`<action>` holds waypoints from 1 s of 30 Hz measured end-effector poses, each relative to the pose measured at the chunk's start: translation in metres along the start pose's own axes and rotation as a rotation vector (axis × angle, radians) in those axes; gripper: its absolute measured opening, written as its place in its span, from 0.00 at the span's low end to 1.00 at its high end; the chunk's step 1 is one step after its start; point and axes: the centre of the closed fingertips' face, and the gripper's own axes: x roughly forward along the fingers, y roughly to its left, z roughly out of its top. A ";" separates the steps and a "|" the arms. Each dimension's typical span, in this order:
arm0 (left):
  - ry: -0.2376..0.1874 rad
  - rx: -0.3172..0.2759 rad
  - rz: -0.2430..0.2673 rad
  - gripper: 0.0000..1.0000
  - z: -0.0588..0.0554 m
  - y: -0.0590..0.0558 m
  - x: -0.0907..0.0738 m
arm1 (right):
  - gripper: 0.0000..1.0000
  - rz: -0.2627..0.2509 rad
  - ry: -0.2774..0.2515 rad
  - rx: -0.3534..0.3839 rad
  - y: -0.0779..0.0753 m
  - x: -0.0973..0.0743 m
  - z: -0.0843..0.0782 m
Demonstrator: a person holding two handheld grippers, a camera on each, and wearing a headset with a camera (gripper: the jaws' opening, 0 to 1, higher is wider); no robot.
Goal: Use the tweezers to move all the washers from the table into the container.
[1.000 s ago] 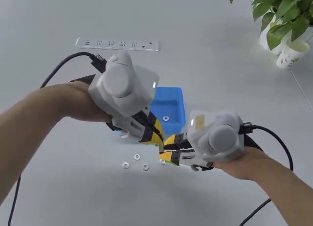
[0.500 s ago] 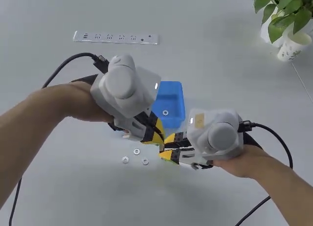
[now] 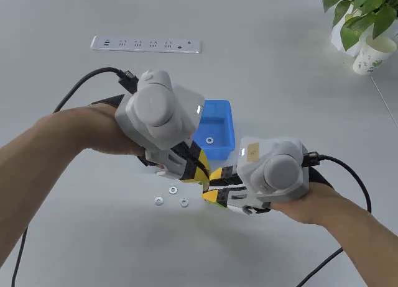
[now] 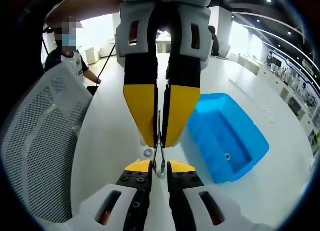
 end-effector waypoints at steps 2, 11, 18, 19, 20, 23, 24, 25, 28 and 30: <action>0.000 0.001 0.000 0.06 0.000 0.000 0.000 | 0.13 0.000 0.000 0.002 0.000 0.000 0.000; 0.000 -0.002 -0.002 0.06 -0.001 0.003 0.000 | 0.11 0.004 0.008 0.013 0.000 0.001 -0.002; 0.002 0.002 -0.002 0.05 -0.001 0.003 0.001 | 0.10 0.001 0.008 0.028 -0.001 0.000 -0.002; 0.003 0.004 -0.002 0.05 -0.001 0.003 0.001 | 0.10 0.000 0.007 0.032 -0.001 0.000 -0.002; 0.002 0.003 -0.002 0.05 0.000 0.004 0.001 | 0.10 0.000 0.005 0.040 -0.001 0.000 -0.003; 0.003 0.003 -0.002 0.05 0.000 0.004 0.001 | 0.09 -0.001 0.005 0.044 -0.001 0.000 -0.003; 0.002 0.003 -0.004 0.05 0.000 0.004 0.001 | 0.09 -0.001 0.005 0.049 -0.001 0.000 -0.003; 0.002 0.002 -0.003 0.05 0.000 0.004 0.002 | 0.09 -0.001 0.005 0.052 -0.001 0.000 -0.003; 0.002 0.002 -0.004 0.05 0.000 0.004 0.002 | 0.09 -0.002 0.005 0.059 -0.001 0.000 -0.003; 0.003 0.002 -0.004 0.05 0.000 0.004 0.002 | 0.09 -0.001 0.007 0.060 -0.001 0.000 -0.003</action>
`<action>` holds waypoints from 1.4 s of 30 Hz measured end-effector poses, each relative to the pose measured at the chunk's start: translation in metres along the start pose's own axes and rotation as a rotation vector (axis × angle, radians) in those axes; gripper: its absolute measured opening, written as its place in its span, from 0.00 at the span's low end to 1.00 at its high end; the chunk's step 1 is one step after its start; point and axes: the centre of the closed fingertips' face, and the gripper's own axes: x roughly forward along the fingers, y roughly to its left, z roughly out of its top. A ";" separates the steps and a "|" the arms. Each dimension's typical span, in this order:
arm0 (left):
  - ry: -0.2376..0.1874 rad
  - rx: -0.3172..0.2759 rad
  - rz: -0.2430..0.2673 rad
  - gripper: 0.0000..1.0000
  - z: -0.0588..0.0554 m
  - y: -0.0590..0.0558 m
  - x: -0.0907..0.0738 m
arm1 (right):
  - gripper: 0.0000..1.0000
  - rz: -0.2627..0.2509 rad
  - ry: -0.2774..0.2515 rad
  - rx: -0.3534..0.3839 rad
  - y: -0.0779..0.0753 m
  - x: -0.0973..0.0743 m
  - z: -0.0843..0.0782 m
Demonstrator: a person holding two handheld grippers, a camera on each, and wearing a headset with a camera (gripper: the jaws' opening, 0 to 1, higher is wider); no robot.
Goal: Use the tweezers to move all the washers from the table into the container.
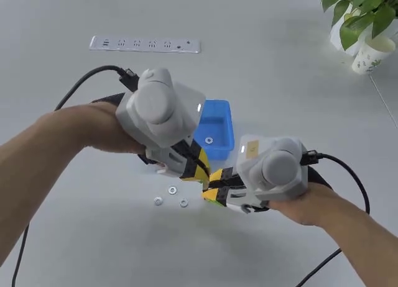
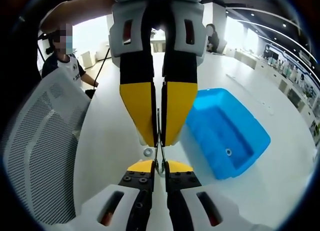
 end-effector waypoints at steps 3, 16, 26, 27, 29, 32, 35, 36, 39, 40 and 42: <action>0.001 0.000 0.000 0.05 0.000 0.000 0.000 | 0.09 -0.001 -0.001 0.003 0.000 0.000 0.000; -0.004 -0.005 -0.007 0.05 0.003 0.000 -0.003 | 0.09 0.005 -0.001 -0.002 0.001 -0.002 0.002; -0.004 -0.007 -0.007 0.05 0.008 -0.001 -0.010 | 0.09 0.012 -0.005 -0.012 0.001 -0.006 0.010; -0.004 -0.006 -0.007 0.05 0.008 -0.001 -0.011 | 0.09 0.011 -0.006 -0.014 0.001 -0.006 0.010; -0.006 -0.007 -0.007 0.05 0.009 -0.001 -0.013 | 0.09 0.014 -0.008 -0.013 0.001 -0.008 0.012; -0.009 -0.007 -0.004 0.05 0.011 0.000 -0.015 | 0.09 0.012 -0.009 -0.018 0.001 -0.010 0.014; -0.013 -0.008 -0.001 0.05 0.013 0.001 -0.019 | 0.09 0.009 -0.011 -0.021 -0.001 -0.013 0.017; -0.013 -0.006 0.000 0.05 0.014 0.002 -0.021 | 0.09 0.006 -0.011 -0.023 -0.001 -0.014 0.018; -0.012 -0.002 0.003 0.05 0.016 0.004 -0.024 | 0.09 0.002 -0.012 -0.030 -0.004 -0.016 0.023; -0.011 -0.001 0.004 0.05 0.017 0.004 -0.025 | 0.09 0.001 -0.012 -0.031 -0.005 -0.017 0.023; -0.012 0.001 0.005 0.05 0.018 0.006 -0.028 | 0.09 -0.001 -0.012 -0.035 -0.006 -0.019 0.026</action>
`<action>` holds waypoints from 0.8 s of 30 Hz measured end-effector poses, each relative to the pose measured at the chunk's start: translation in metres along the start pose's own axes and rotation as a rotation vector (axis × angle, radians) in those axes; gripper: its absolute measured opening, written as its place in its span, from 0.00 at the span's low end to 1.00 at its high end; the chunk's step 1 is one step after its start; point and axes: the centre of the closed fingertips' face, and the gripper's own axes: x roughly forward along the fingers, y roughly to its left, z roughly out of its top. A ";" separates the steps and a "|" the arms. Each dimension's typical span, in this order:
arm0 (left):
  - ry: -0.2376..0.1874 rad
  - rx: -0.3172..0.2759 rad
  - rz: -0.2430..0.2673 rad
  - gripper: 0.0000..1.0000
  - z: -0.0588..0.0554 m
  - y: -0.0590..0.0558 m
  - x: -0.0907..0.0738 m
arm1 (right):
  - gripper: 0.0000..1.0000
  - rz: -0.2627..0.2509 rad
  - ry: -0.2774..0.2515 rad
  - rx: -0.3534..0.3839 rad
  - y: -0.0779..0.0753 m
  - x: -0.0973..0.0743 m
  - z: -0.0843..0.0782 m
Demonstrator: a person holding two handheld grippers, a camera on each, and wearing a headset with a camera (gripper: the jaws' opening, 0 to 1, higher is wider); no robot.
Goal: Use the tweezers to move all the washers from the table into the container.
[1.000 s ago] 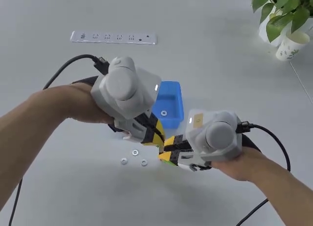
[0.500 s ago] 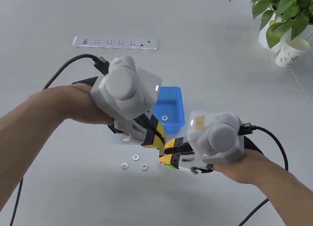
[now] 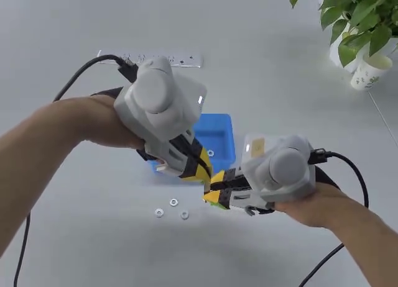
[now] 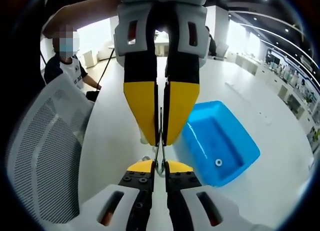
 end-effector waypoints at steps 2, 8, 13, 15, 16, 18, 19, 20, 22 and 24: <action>0.000 0.002 0.001 0.05 0.001 0.002 -0.003 | 0.09 -0.002 -0.002 -0.003 -0.002 -0.002 0.003; 0.000 0.011 0.008 0.05 0.005 0.009 -0.011 | 0.09 -0.013 -0.011 -0.009 -0.010 -0.005 0.010; 0.000 0.012 0.017 0.05 0.007 0.015 -0.016 | 0.09 -0.019 -0.009 -0.021 -0.018 -0.008 0.016; 0.000 0.013 0.020 0.05 0.008 0.019 -0.018 | 0.09 -0.020 -0.010 -0.022 -0.020 -0.009 0.018; -0.001 0.013 0.021 0.05 0.008 0.021 -0.020 | 0.09 -0.022 -0.012 -0.024 -0.023 -0.010 0.019; -0.001 0.015 0.025 0.05 0.009 0.025 -0.022 | 0.09 -0.025 -0.015 -0.024 -0.027 -0.011 0.022; -0.001 0.015 0.026 0.05 0.010 0.026 -0.023 | 0.09 -0.026 -0.016 -0.025 -0.028 -0.011 0.022; -0.001 0.017 0.028 0.05 0.010 0.028 -0.025 | 0.09 -0.027 -0.019 -0.026 -0.031 -0.012 0.024; 0.000 0.019 0.030 0.05 0.011 0.032 -0.027 | 0.09 -0.031 -0.020 -0.031 -0.034 -0.012 0.026; 0.001 0.020 0.032 0.05 0.011 0.035 -0.029 | 0.09 -0.032 -0.022 -0.031 -0.038 -0.012 0.028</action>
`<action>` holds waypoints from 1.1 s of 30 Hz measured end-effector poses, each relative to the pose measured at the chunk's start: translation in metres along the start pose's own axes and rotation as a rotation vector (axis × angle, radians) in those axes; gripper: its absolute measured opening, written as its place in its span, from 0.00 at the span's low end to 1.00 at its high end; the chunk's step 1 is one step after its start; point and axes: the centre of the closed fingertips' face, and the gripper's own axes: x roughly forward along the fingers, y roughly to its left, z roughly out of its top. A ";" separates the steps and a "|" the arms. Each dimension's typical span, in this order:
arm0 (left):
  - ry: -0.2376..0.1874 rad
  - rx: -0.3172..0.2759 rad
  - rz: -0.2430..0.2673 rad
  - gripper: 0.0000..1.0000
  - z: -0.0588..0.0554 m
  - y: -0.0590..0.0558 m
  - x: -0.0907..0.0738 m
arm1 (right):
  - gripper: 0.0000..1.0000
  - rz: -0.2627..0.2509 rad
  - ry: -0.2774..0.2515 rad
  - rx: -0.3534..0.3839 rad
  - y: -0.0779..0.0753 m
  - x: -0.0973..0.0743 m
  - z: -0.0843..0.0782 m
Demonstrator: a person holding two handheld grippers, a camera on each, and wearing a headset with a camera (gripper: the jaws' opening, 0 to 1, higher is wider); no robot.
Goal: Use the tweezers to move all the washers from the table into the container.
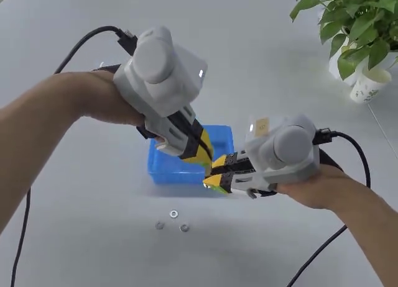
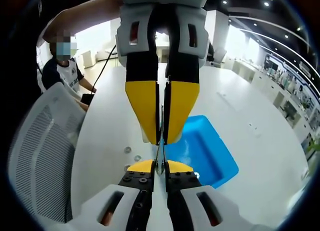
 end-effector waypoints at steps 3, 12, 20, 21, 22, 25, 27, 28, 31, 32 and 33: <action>0.003 0.003 0.003 0.05 0.000 0.006 -0.003 | 0.09 -0.002 -0.002 -0.005 -0.006 0.000 0.003; 0.013 0.006 0.012 0.05 -0.004 0.020 -0.006 | 0.09 -0.007 -0.006 -0.012 -0.022 0.006 0.006; 0.021 0.013 0.025 0.05 -0.011 0.034 -0.005 | 0.09 -0.018 -0.018 -0.010 -0.037 0.013 0.005; 0.022 0.012 0.027 0.05 -0.012 0.036 -0.005 | 0.09 -0.020 -0.019 -0.011 -0.038 0.014 0.005; 0.023 0.013 0.028 0.05 -0.013 0.037 -0.004 | 0.09 -0.021 -0.018 -0.010 -0.039 0.015 0.005; 0.027 0.014 0.030 0.05 -0.016 0.040 -0.001 | 0.09 -0.021 -0.015 -0.010 -0.043 0.018 0.002; 0.029 0.011 0.029 0.05 -0.018 0.042 0.001 | 0.09 -0.019 -0.010 -0.009 -0.044 0.020 0.000; 0.030 0.011 0.029 0.05 -0.019 0.043 0.002 | 0.09 -0.018 -0.009 -0.008 -0.045 0.021 -0.001; 0.036 0.009 0.027 0.05 -0.022 0.045 0.006 | 0.09 -0.014 -0.002 -0.003 -0.047 0.025 -0.005; 0.037 0.009 0.026 0.05 -0.023 0.046 0.007 | 0.09 -0.014 -0.001 -0.004 -0.047 0.026 -0.006; 0.038 0.009 0.026 0.05 -0.024 0.047 0.009 | 0.09 -0.013 0.003 -0.005 -0.048 0.027 -0.008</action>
